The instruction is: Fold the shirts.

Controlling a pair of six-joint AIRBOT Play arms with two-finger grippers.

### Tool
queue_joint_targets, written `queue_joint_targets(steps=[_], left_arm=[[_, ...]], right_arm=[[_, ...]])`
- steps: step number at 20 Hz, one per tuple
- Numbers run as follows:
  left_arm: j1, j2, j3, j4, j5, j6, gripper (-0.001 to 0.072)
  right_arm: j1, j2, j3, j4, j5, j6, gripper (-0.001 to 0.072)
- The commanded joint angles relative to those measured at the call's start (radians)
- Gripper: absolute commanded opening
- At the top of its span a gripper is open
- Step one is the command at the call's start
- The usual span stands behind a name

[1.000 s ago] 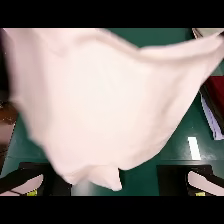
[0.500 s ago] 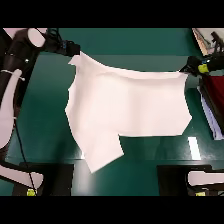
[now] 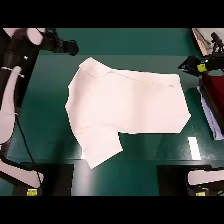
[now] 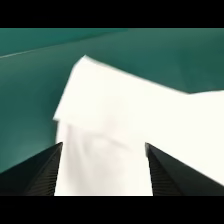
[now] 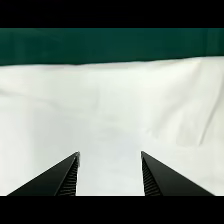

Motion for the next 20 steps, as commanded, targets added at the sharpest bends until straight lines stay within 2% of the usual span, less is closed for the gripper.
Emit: queue_joint_targets(steps=[1, 2, 4, 9, 14, 17, 20], left_arm=[[0.104, 0.031, 0.069, 0.004, -0.310, -0.005, 0.0611], [0.144, 0.060, 0.060, 0.000, -0.375, -0.005, 0.0611], [0.211, 0.147, -0.036, -0.009, -0.412, -0.006, 0.0611], [0.284, 0.449, -0.610, -0.050, -0.423, -0.001, 0.0612], [0.284, 0.657, -1.169, -0.290, -0.324, 0.034, 0.0611], [0.284, 0.683, -1.310, -0.388, -0.274, 0.084, 0.0612], [0.284, 0.683, -1.367, -0.401, -0.251, 0.108, 0.0612]], right_arm=[[-0.009, 0.074, -0.032, -0.002, 0.160, -0.077, 0.0448], [-0.009, 0.118, -0.079, -0.003, 0.166, -0.088, 0.0448], [-0.009, 0.221, -0.200, -0.002, 0.161, -0.102, 0.0448], [-0.003, 0.426, -0.476, -0.002, 0.093, -0.103, 0.0448], [-0.003, 0.555, -0.607, -0.001, 0.060, -0.103, 0.0448], [-0.003, 0.598, -0.613, -0.001, 0.057, -0.103, 0.0448], [-0.003, 0.631, -0.613, -0.001, 0.056, -0.102, 0.0448]])
